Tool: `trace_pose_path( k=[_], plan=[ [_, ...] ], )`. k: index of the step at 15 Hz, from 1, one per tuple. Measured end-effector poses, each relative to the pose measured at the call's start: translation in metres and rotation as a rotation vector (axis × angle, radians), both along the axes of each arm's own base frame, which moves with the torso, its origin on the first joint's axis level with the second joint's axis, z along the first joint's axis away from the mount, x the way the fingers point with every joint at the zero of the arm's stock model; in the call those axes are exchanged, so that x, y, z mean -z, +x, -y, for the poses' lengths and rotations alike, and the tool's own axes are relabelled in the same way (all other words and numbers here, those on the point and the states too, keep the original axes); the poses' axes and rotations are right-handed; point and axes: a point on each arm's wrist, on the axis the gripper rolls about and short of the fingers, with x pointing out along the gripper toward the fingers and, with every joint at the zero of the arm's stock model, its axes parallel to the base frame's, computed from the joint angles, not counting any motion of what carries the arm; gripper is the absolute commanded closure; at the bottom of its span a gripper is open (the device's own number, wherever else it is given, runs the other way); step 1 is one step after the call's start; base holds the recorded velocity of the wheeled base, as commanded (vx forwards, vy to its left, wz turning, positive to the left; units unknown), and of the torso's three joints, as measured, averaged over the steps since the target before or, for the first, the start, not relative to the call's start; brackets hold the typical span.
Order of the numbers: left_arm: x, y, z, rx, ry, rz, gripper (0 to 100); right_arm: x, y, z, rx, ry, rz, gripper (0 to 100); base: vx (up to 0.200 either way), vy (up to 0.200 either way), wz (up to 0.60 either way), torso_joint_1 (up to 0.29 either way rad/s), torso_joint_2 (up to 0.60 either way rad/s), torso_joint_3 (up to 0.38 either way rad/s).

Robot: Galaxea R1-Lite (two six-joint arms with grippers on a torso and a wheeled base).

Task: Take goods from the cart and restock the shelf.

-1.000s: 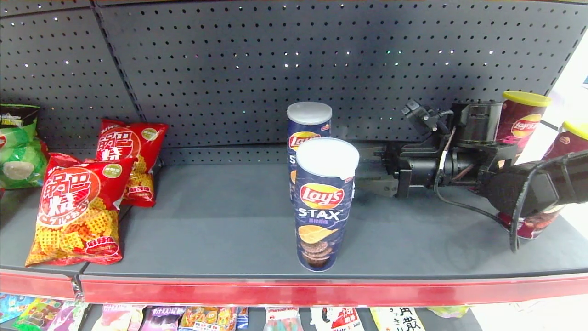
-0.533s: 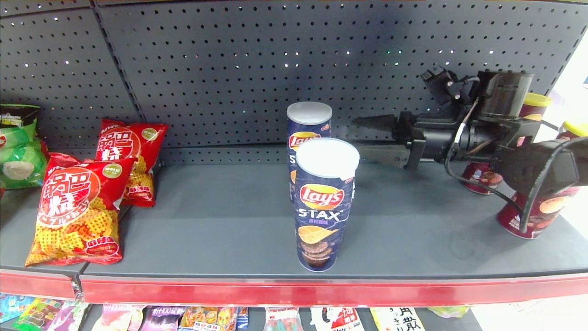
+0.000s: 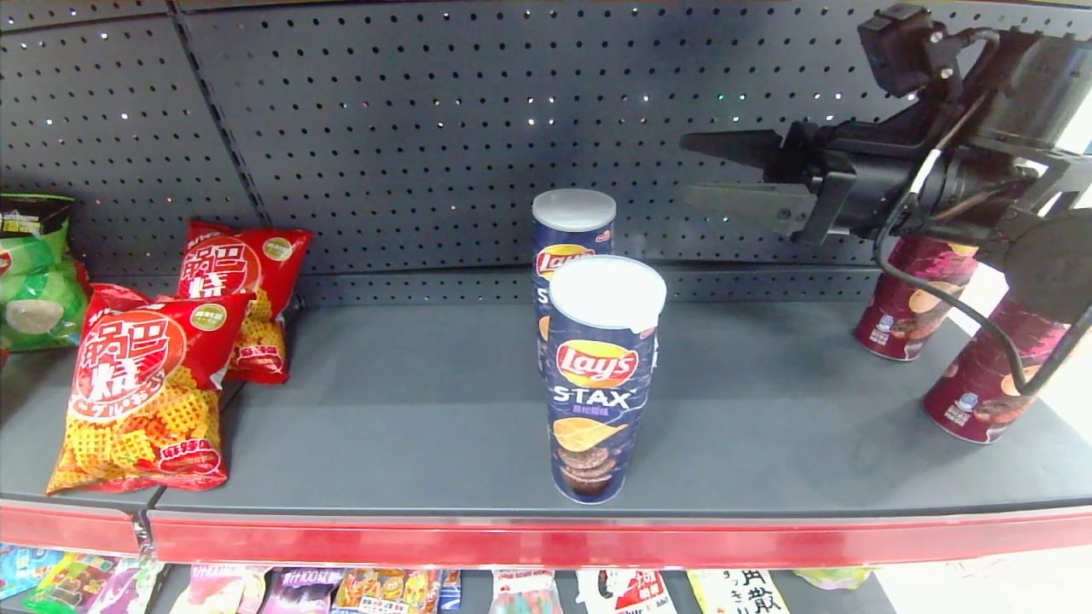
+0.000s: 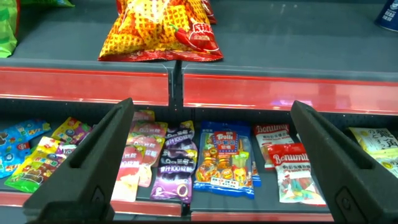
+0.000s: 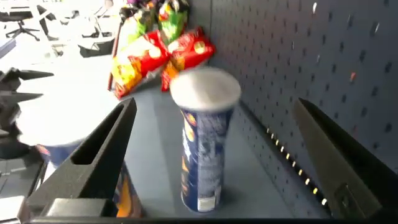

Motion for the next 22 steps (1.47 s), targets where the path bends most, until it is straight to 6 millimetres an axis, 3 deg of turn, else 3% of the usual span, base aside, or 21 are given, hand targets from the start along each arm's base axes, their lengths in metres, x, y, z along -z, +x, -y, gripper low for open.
trace_pose_path(
  k=[3, 11, 17, 22],
  plan=[
    [0.000, 0.000, 0.000, 0.000, 0.000, 0.000, 0, -0.001, -0.021, -0.005, -0.033, -0.003, 0.001, 0, 0.000, 0.000, 0.00, 0.000, 0.00, 0.000],
    [0.000, 0.000, 0.000, 0.000, 0.000, 0.000, 0, 0.047, -0.070, 0.001, -0.051, -0.089, -0.066, 0, 0.000, 0.000, 0.00, 0.000, 0.00, 0.000],
    [0.000, 0.000, 0.000, 0.000, 0.000, 0.000, 0, 0.080, -0.079, -0.004, -0.060, -0.144, -0.134, 0, 0.000, 0.000, 0.00, 0.000, 0.00, 0.000],
    [0.000, 0.000, 0.000, 0.000, 0.000, 0.000, 0, 0.097, -0.067, -0.013, -0.041, -0.175, -0.175, 0, 0.000, 0.000, 0.00, 0.000, 0.00, 0.000]
  ],
)
